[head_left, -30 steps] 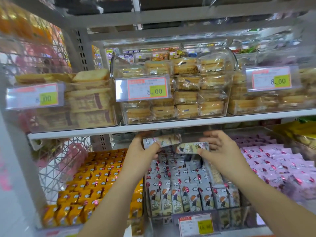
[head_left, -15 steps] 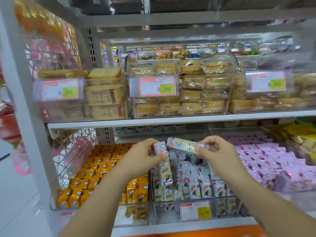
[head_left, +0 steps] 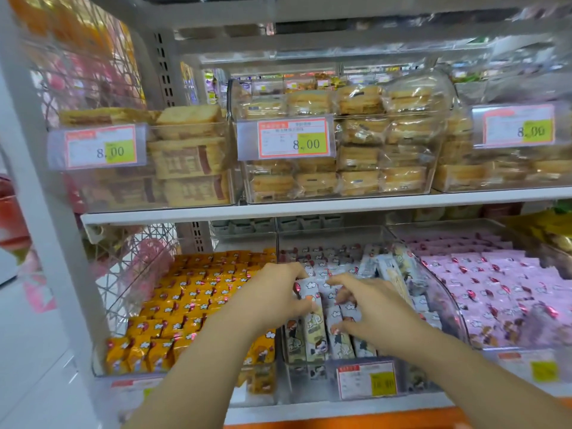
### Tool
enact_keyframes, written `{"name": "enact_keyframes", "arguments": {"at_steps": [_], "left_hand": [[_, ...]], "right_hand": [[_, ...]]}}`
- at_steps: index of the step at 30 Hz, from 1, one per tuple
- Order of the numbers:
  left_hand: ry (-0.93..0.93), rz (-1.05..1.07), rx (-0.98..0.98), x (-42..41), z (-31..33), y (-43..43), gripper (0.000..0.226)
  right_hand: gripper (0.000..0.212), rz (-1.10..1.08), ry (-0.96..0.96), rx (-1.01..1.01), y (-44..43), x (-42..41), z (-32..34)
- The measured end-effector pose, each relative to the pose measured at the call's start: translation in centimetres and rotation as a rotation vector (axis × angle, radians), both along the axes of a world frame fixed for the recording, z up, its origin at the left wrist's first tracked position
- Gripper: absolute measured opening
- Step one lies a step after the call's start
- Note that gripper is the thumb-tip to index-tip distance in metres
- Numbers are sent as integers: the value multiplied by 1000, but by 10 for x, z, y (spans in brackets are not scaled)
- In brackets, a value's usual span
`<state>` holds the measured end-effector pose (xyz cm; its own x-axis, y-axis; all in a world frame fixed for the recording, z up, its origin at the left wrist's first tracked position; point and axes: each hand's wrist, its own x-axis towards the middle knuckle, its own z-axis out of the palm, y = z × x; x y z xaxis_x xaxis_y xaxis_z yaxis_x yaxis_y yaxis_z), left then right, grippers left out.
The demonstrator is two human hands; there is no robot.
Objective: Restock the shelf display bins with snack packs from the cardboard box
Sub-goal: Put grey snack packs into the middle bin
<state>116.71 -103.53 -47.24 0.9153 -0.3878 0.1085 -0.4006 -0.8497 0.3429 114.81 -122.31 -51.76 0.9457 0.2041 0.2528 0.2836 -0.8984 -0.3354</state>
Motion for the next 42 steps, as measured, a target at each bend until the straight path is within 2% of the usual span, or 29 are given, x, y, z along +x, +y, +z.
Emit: {"name": "enact_keyframes", "arguments": {"at_steps": [3,7,10,16,23,25,28,31,33,36,39,42], "left_hand": [[-41,-37,136,0,-7,-8,57],[-129,-61,423,-2,-16,-16,56],[-199,-78,521,-3,-21,-17,53],[-184,-175,473,-7,-30,-23,49],[-111,-190,184,-1,-28,-25,39],[-121,-182,240,-1,-32,-26,34],[-187,-193,439,-3,-36,-31,31],[-263,-201,586,-5,-39,-32,32],[-273,-197,580,-5,-40,-32,32],[-265,-197,538,-2,-40,-30,36],[-215,-190,490,2,-38,-29,49],[-168,-182,442,3,-35,-30,51]], "right_hand": [[49,48,0,-149,-3,0,0],[66,52,28,-236,-1,-1,-1],[64,63,26,-314,2,-2,-2],[52,50,62,-267,-4,-4,6],[47,50,46,-241,-7,-7,13],[47,56,51,-243,-6,-7,14],[46,31,60,-268,-9,-6,10],[42,67,48,-389,-8,-4,0],[44,89,47,-406,-7,-3,-3],[50,61,-2,-264,-12,-4,10],[48,-122,-180,-129,-27,-2,25],[57,-289,-144,-176,-41,-1,21]]}}
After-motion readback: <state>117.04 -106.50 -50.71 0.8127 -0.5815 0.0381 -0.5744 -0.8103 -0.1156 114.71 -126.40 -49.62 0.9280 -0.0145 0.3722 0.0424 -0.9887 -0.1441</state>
